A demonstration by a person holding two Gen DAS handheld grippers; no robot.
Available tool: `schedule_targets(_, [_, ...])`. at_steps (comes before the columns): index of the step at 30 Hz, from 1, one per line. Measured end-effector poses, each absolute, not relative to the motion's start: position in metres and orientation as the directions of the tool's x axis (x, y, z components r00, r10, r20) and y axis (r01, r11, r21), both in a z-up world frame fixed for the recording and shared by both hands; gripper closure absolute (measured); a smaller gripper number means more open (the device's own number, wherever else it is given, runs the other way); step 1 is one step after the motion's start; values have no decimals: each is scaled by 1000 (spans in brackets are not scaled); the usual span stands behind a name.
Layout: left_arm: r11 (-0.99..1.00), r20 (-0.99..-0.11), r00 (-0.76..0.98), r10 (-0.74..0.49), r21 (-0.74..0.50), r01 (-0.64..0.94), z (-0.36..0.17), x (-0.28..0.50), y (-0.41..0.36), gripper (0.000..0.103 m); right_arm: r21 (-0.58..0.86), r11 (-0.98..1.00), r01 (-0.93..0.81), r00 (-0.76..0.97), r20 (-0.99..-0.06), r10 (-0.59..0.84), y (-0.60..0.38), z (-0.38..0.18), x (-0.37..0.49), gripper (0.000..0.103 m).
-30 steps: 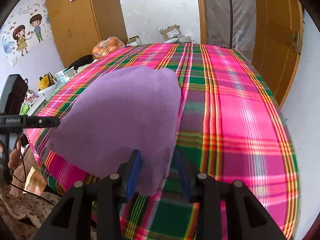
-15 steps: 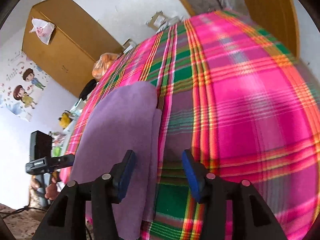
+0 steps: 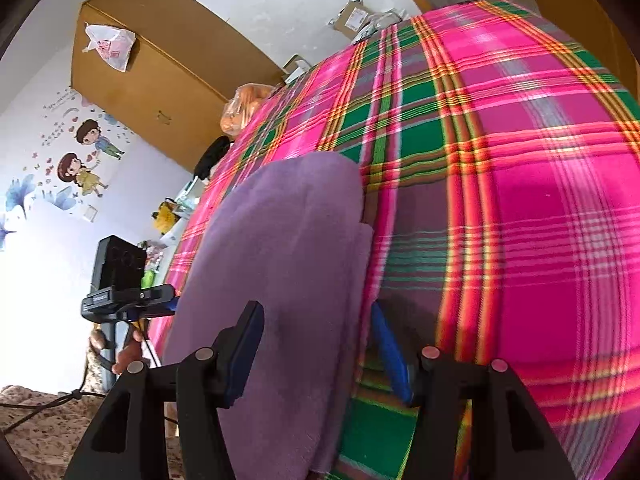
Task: Fold clothes
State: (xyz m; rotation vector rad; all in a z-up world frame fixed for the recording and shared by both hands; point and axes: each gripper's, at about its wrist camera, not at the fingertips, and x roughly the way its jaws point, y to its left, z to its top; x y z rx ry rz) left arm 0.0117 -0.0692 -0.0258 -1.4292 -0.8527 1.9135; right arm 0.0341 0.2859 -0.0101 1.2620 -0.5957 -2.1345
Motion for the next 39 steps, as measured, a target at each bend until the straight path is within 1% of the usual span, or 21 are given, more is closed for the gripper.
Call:
schedule_targets(1, [-608, -575, -241, 782, -790, -85, -26, 10, -68, 40, 640, -724, 258, -375, -624, -686, 284, -10, 32, 47])
schedule_targets(2, [-599, -568, -237, 788, -797, -82, -26, 9, -68, 33, 644, -719, 262, -370, -621, -691, 283, -10, 31, 47])
schedule_targets(3, [-590, -560, -233, 795, -804, -79, -26, 9, -68, 31, 648, -714, 266, -366, -618, -696, 281, -10, 30, 45])
schedule_targets(5, [-572, -545, -225, 807, -817, -73, -25, 7, -67, 31, 655, -705, 273, -358, -611, -706, 277, -10, 28, 44])
schedule_targets(9, [-572, -544, -229, 807, -817, -73, -23, 3, -59, 30, 664, -694, 278, -356, -600, -717, 274, -11, 25, 44])
schedule_targets(11, [-590, -560, -238, 794, -804, -77, -22, 5, -58, 31, 666, -692, 279, -360, -595, -718, 273, -11, 26, 44])
schedule_targets(13, [-620, -587, -247, 771, -781, -82, -19, 8, -55, 31, 658, -700, 276, -369, -600, -710, 272, -11, 27, 46])
schedule_targets(15, [-659, -622, -258, 739, -747, -88, -15, 11, -50, 32, 635, -720, 279, -377, -617, -691, 268, -10, 25, 48])
schedule_targets(17, [-696, -655, -268, 707, -712, -94, -12, 13, -47, 39, 599, -749, 284, -388, -643, -661, 262, -8, 25, 53])
schedule_targets(18, [-712, -669, -274, 690, -695, -97, -11, 14, -46, 40, 582, -760, 288, -393, -652, -649, 261, -7, 26, 55])
schedule_targets(22, [-734, -687, -293, 665, -673, -91, -11, 17, -48, 47, 550, -787, 278, -409, -674, -616, 259, -6, 28, 59])
schedule_targets(25, [-768, -713, -306, 631, -631, -113, -9, 20, -45, 50, 484, -824, 293, -430, -704, -566, 250, -4, 30, 61])
schedule_targets(29, [-830, -758, -342, 555, -533, -165, -4, 25, -37, 50, 408, -863, 299, -458, -732, -504, 243, -1, 34, 62])
schedule_targets(37, [-892, -794, -408, 451, -389, -229, 1, 34, -22, 50, 284, -914, 290, -517, -757, -399, 235, 1, 45, 63])
schedule_targets(39, [-909, -800, -436, 413, -332, -252, 5, 37, -15, 50, 255, -923, 289, -531, -759, -376, 231, 2, 47, 64])
